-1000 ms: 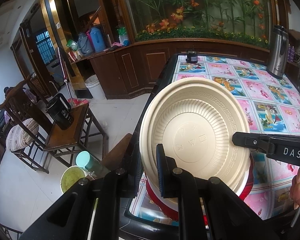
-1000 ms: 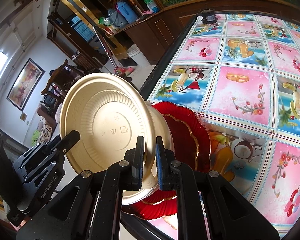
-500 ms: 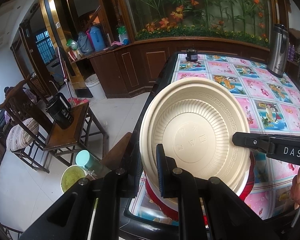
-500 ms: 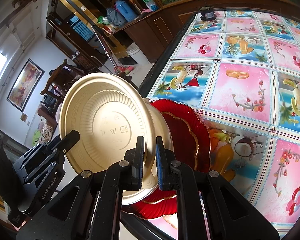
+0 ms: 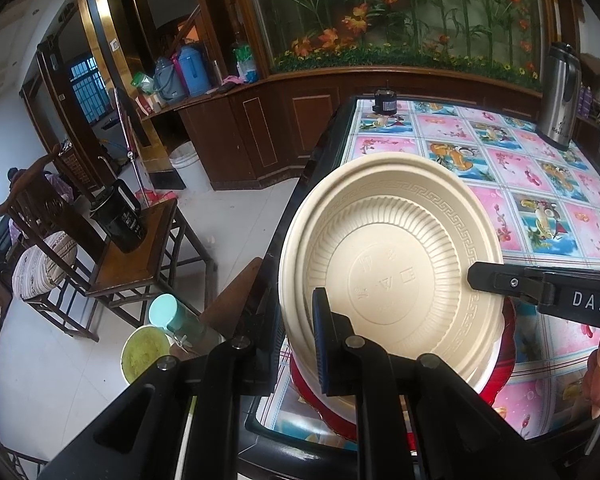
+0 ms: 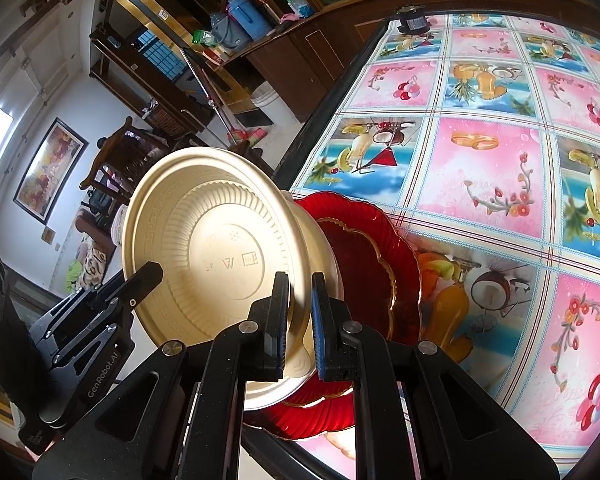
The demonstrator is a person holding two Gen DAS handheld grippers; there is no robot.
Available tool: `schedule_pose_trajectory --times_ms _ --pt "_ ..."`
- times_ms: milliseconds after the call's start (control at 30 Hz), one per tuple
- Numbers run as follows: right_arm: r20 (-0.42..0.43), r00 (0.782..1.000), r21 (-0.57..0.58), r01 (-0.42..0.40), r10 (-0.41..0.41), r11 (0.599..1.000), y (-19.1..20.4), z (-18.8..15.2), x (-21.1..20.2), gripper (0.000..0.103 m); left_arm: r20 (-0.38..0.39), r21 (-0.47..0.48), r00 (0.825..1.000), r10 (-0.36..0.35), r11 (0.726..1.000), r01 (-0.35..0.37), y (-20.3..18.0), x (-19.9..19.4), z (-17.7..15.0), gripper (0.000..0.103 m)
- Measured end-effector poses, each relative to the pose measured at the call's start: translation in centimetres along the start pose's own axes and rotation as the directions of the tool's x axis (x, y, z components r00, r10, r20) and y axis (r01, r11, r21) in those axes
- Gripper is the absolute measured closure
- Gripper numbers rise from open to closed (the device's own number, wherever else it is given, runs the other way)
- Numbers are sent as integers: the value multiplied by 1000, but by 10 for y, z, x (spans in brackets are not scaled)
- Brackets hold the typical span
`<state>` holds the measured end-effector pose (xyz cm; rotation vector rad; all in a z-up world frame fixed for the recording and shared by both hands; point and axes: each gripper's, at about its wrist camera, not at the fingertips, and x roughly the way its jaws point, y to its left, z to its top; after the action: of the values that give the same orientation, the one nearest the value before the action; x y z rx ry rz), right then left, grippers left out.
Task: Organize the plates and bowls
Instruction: 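Hold the beige bowl tilted above the red plate stack with both grippers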
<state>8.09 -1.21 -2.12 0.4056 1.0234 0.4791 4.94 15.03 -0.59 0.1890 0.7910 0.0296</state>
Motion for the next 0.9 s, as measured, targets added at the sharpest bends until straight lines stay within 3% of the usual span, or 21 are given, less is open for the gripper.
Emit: schedule_pose_trajectory --times_ms 633,900 --pt "-17 1000 16 -8 8 1000 -4 -1 1 93 -85 9 996 -28 1000 29 1 13 3 89" --pt "-45 996 76 -70 73 995 -11 2 -4 93 -184 -31 976 -116 993 112 10 21 7 89"
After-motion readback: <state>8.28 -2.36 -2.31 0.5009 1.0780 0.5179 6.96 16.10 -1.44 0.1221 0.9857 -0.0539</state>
